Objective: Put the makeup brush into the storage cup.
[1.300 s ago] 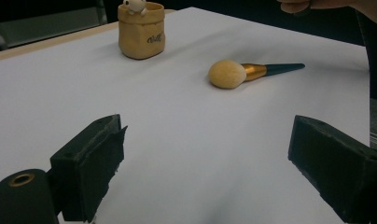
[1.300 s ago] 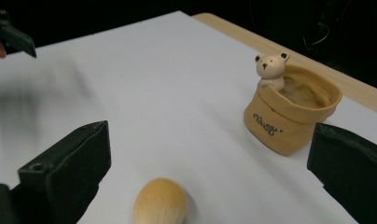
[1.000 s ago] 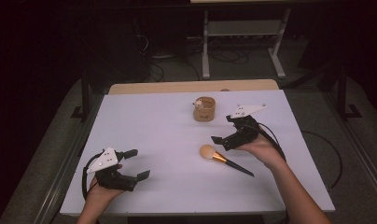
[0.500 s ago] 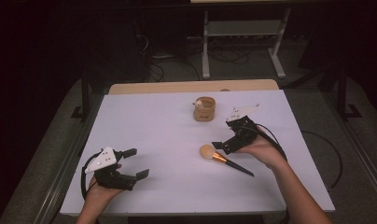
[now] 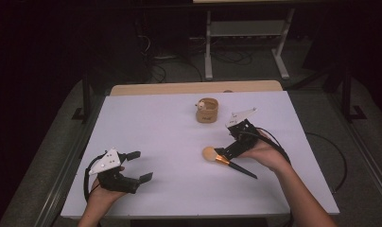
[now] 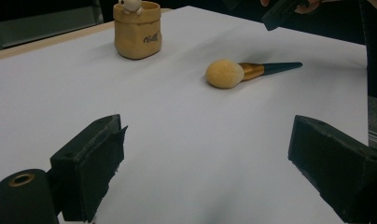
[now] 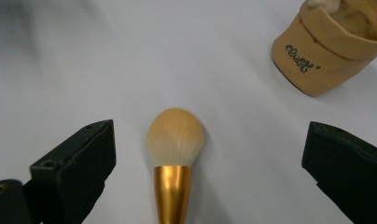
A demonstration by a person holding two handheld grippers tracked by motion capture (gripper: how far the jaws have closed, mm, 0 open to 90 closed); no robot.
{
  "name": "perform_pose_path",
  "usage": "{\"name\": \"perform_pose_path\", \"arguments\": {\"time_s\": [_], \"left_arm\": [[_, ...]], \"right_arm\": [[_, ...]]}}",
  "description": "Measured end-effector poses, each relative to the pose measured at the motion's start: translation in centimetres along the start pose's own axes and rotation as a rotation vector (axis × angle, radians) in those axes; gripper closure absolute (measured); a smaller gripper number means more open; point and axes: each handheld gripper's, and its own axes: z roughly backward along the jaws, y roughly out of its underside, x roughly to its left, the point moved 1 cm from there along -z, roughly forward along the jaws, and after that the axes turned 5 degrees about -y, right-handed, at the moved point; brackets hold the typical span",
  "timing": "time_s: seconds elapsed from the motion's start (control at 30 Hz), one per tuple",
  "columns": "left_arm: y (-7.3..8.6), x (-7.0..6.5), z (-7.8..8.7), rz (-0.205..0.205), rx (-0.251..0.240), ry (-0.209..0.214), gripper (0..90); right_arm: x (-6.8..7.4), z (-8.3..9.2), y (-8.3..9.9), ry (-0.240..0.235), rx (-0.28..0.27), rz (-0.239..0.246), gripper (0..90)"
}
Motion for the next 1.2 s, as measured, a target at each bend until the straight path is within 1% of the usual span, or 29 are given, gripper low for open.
{"name": "perform_pose_path", "arguments": {"time_s": [0.03, 0.13, 0.17, 0.23, 0.33, 0.37, 0.43, 0.47, 0.53, 0.7, 0.73, 0.83, 0.87, 0.93, 0.97, 1.0, 1.1, 1.2], "left_arm": [[0.0, 0.0, 0.0, 0.003, -0.001, 0.000, 10.1], [0.0, 0.1, 0.0, 0.000, 0.001, -0.002, 10.1], [0.0, 0.1, 0.0, 0.002, 0.000, -0.002, 10.1], [0.0, 0.1, 0.0, 0.004, 0.000, -0.001, 10.1], [0.0, 0.1, 0.0, 0.000, -0.001, 0.002, 10.1], [0.0, 0.1, 0.0, -0.002, 0.002, 0.003, 10.1], [0.0, 0.0, 0.0, 0.000, -0.001, 0.004, 10.1], [0.0, 0.0, 0.0, 0.001, -0.001, 0.004, 10.1], [0.0, 0.0, 0.0, 0.001, -0.001, 0.005, 10.1], [0.0, 0.0, 0.0, 0.001, -0.001, 0.006, 10.1], [0.0, 0.1, 0.0, -0.001, 0.002, 0.006, 10.1], [0.0, 0.1, 0.0, 0.002, 0.000, 0.006, 10.1], [0.0, 0.1, 0.0, 0.008, -0.005, 0.007, 10.2], [0.0, 0.0, 0.0, 0.008, -0.006, 0.007, 10.1], [0.0, 0.0, 0.0, 0.008, -0.006, 0.007, 10.2], [-0.1, 0.0, 0.0, 0.006, -0.005, 0.006, 10.1], [-0.1, 0.0, 0.0, 0.006, -0.006, 0.005, 10.1], [-0.1, 0.0, 0.1, 0.006, -0.005, 0.005, 10.2]], "right_arm": [[-0.1, -0.1, 0.0, -0.003, 0.001, 0.002, 2.2], [-0.1, -0.1, 0.1, -0.014, 0.022, -0.011, 2.2], [-0.2, -0.2, 0.2, -0.018, 0.024, -0.007, 2.2], [-0.2, -0.3, 0.3, -0.027, 0.038, -0.021, 2.2], [-0.2, -0.5, 0.4, -0.033, 0.064, -0.029, 2.5], [-0.2, -0.6, 0.4, -0.037, 0.073, -0.024, 2.9], [-0.2, -0.7, 0.5, -0.045, 0.080, -0.033, 3.4], [-0.2, -0.8, 0.5, -0.048, 0.090, -0.033, 3.8], [-0.3, -0.9, 0.6, -0.044, 0.107, -0.013, 4.4], [-0.3, -1.2, 0.7, -0.059, 0.124, -0.024, 5.8], [-0.4, -1.4, 0.8, -0.064, 0.137, -0.021, 6.6], [-0.5, -1.6, 0.9, -0.067, 0.151, -0.013, 7.8], [-0.4, -1.7, 0.9, -0.068, 0.167, -0.029, 8.2], [-0.3, -1.8, 0.9, -0.070, 0.175, -0.037, 10.1], [-0.3, -1.8, 0.9, -0.070, 0.175, -0.037, 10.1], [-0.4, -2.1, 1.0, -0.067, 0.186, -0.023, 11.7], [-0.4, -2.3, 1.0, -0.070, 0.195, -0.025, 12.8], [-0.3, -2.6, 1.1, -0.070, 0.219, -0.035, 14.1]]}}
